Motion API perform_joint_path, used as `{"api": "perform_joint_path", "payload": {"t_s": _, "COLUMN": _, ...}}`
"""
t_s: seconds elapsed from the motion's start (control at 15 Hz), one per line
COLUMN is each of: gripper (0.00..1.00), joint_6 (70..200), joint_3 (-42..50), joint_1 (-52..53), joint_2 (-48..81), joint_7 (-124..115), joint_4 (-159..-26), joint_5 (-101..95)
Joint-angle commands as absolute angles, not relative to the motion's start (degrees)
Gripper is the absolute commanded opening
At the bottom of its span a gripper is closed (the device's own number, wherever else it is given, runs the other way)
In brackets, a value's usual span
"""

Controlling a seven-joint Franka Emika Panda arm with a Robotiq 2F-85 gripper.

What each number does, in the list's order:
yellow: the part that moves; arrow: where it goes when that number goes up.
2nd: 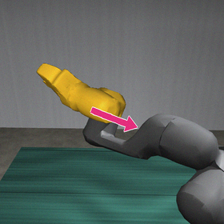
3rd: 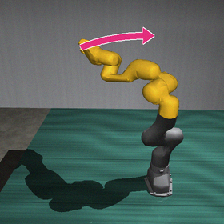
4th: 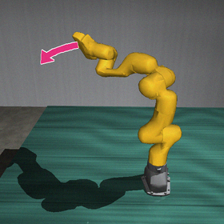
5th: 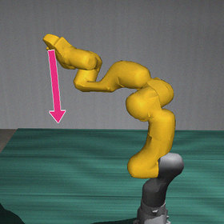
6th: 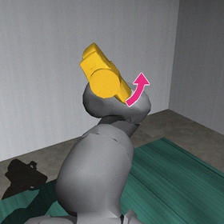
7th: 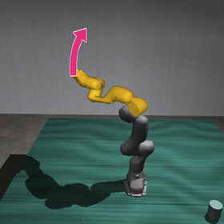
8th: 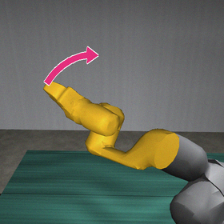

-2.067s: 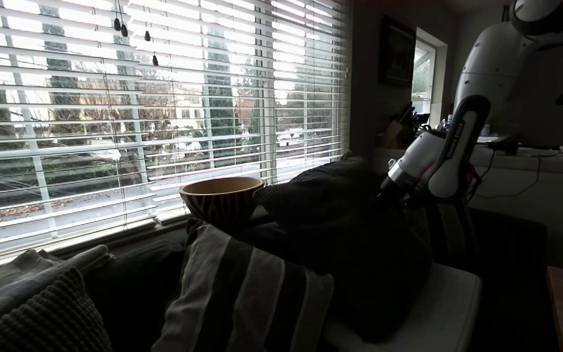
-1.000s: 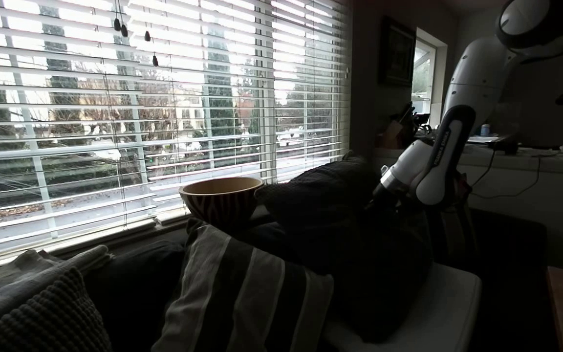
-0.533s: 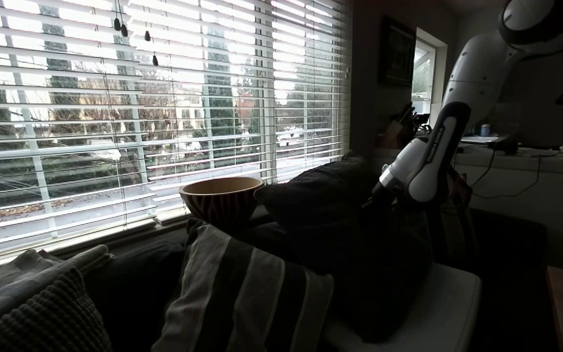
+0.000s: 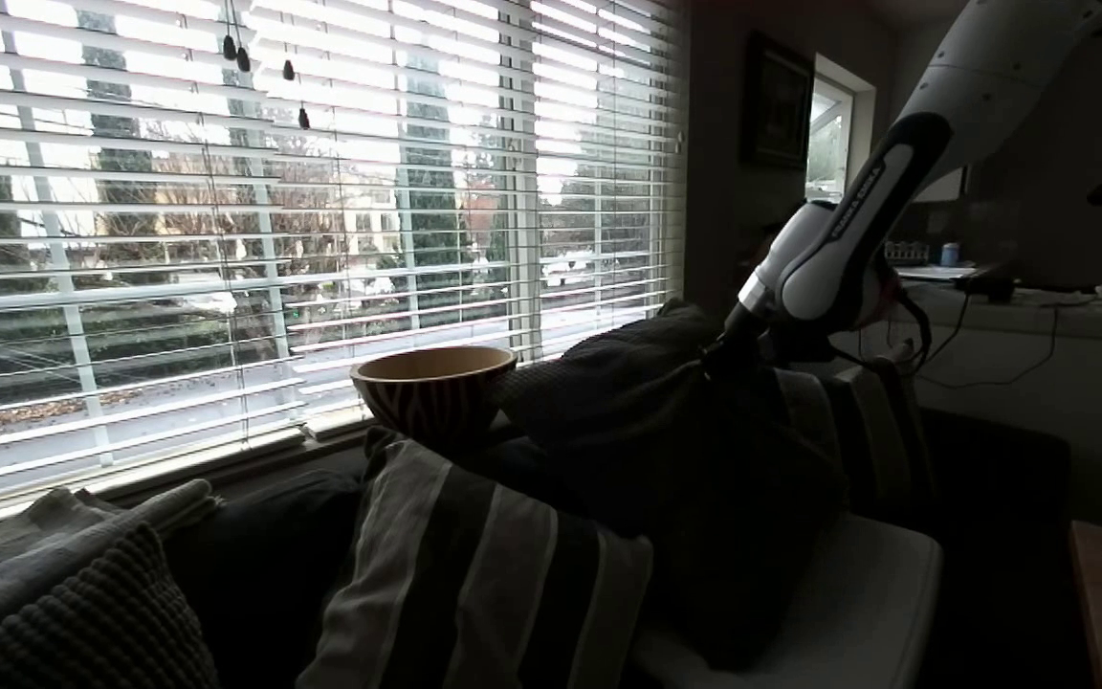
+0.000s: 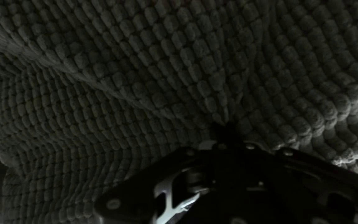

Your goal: Remove the grey pillow from the white lid of the container and then put it on the backrest of the sofa

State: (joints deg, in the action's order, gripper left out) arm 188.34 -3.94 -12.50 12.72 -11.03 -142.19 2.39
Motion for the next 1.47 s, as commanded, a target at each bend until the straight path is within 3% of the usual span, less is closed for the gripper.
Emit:
{"api": "perform_joint_path", "payload": {"t_s": 0.0, "gripper": 0.01, "joint_6": 182.48, "joint_3": 0.97, "joint_1": -8.25, "joint_2": 4.11, "joint_7": -13.2, "joint_4": -142.75, "joint_5": 4.45}}
{"api": "perform_joint_path", "payload": {"t_s": 0.87, "gripper": 0.01, "joint_6": 189.49, "joint_3": 8.82, "joint_1": -10.67, "joint_2": -0.1, "joint_7": -24.46, "joint_4": -129.7, "joint_5": -8.16}}
{"api": "perform_joint_path", "payload": {"t_s": 1.4, "gripper": 0.01, "joint_6": 198.64, "joint_3": 8.94, "joint_1": -9.91, "joint_2": 0.11, "joint_7": -16.26, "joint_4": -124.37, "joint_5": 8.17}}
